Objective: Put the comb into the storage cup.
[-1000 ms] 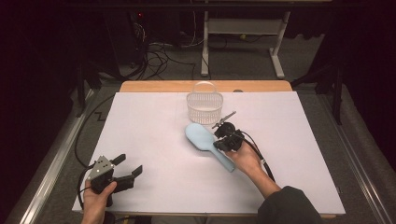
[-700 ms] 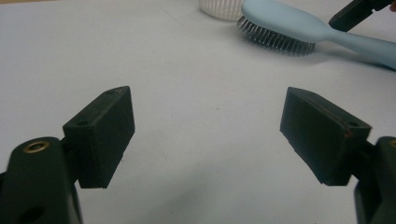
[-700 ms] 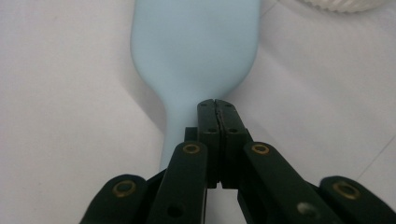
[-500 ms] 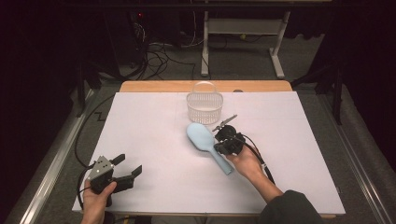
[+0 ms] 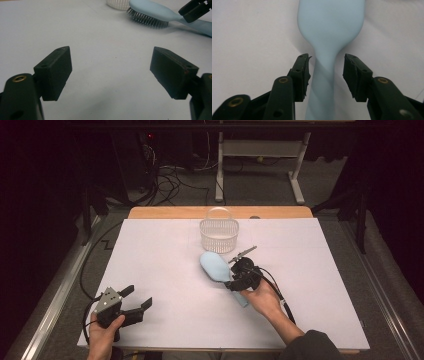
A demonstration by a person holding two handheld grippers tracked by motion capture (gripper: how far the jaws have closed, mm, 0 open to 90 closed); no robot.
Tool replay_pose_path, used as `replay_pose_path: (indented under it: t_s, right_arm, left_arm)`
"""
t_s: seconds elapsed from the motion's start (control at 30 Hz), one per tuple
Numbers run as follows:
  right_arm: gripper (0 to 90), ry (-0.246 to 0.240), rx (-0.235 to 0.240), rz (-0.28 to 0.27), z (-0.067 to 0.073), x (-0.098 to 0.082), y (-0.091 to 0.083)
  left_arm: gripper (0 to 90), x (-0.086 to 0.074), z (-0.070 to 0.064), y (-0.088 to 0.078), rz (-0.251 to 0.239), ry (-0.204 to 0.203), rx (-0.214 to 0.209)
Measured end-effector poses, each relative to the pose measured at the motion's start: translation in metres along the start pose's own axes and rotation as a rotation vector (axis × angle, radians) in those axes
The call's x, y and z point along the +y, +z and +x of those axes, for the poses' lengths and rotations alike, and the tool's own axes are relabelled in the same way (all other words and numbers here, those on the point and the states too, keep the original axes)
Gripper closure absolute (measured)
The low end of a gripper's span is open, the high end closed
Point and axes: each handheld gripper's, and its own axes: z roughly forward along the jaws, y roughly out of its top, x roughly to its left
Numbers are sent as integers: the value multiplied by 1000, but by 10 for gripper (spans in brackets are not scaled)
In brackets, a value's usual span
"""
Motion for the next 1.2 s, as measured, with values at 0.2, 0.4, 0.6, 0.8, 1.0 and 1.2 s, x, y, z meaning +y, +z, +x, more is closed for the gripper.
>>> replay_pose_path:
  t_s: [0.2, 0.4, 0.6, 0.8, 1.0, 1.2]
  right_arm:
    - [530, -20, -36, 48, 4, 3, 14]
    - [533, -37, -70, 71, 8, 7, 21]
    - [554, -38, -87, 83, 9, 11, 23]
    - [604, -67, -107, 110, 12, 16, 28]
    - [656, -68, -89, 116, 10, 17, 28]
    - [690, -67, -78, 138, 11, 19, 28]
  left_arm:
    - [188, 0, 0, 0, -2, -4, 1]
    - [189, 0, 0, 1, 1, -8, -5]
    - [187, 0, 0, 1, -1, -16, -7]
    - [183, 1, -1, 2, 5, -11, -9]
    - [183, 1, -2, 2, 12, 3, -8]
    - [172, 0, -3, 1, 21, 12, -12]
